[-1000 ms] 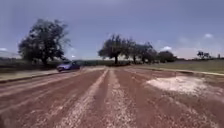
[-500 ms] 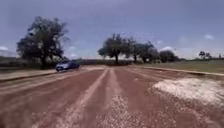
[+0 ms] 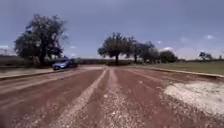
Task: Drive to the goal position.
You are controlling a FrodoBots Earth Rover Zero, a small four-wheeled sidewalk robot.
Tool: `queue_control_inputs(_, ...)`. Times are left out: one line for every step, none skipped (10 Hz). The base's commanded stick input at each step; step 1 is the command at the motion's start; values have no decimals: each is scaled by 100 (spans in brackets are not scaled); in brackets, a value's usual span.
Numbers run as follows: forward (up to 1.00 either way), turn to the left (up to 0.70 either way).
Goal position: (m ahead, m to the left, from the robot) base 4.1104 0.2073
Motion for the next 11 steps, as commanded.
queue_control_inputs(100, 0)
queue_control_inputs(100, 0)
queue_control_inputs(100, 0)
queue_control_inputs(100, 0)
queue_control_inputs(100, 0)
queue_control_inputs(100, 0)
queue_control_inputs(100, 0)
queue_control_inputs(100, 0)
queue_control_inputs(100, 0)
queue_control_inputs(100, 0)
queue_control_inputs(100, 0)
